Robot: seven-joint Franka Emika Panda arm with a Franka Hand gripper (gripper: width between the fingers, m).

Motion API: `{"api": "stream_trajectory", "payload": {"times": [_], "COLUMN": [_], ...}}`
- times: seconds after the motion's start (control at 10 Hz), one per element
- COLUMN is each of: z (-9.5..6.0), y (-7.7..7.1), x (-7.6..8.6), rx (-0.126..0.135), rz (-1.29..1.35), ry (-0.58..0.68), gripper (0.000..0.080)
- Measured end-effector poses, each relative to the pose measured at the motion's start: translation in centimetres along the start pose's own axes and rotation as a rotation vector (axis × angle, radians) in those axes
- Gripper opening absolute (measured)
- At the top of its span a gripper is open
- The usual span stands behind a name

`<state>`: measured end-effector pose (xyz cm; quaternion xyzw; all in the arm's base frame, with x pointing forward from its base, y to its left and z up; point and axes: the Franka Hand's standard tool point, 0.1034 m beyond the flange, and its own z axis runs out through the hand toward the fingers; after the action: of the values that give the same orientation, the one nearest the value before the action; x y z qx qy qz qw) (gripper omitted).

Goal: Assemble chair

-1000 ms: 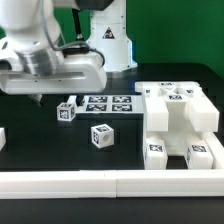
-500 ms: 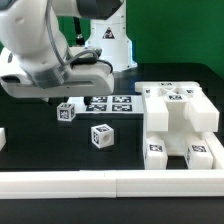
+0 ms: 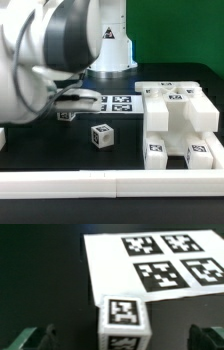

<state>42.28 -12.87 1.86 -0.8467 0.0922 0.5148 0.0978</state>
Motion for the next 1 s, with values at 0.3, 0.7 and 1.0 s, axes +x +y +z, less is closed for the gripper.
{"api": "stream_trajectory", "payload": {"times": [0.3,0.7,1.0], "z": [0.2,2.4,2.4], "y": [-0.2,0.2,0.1], "x": [0.0,0.3,0.3], "rx": [-0.003,0.0,-0.002], "rz": [-0.003,0.024,0.016], "ry": [-0.005,-0.037,-0.038], "gripper": [0.0649,0.0649,0.0488]}}
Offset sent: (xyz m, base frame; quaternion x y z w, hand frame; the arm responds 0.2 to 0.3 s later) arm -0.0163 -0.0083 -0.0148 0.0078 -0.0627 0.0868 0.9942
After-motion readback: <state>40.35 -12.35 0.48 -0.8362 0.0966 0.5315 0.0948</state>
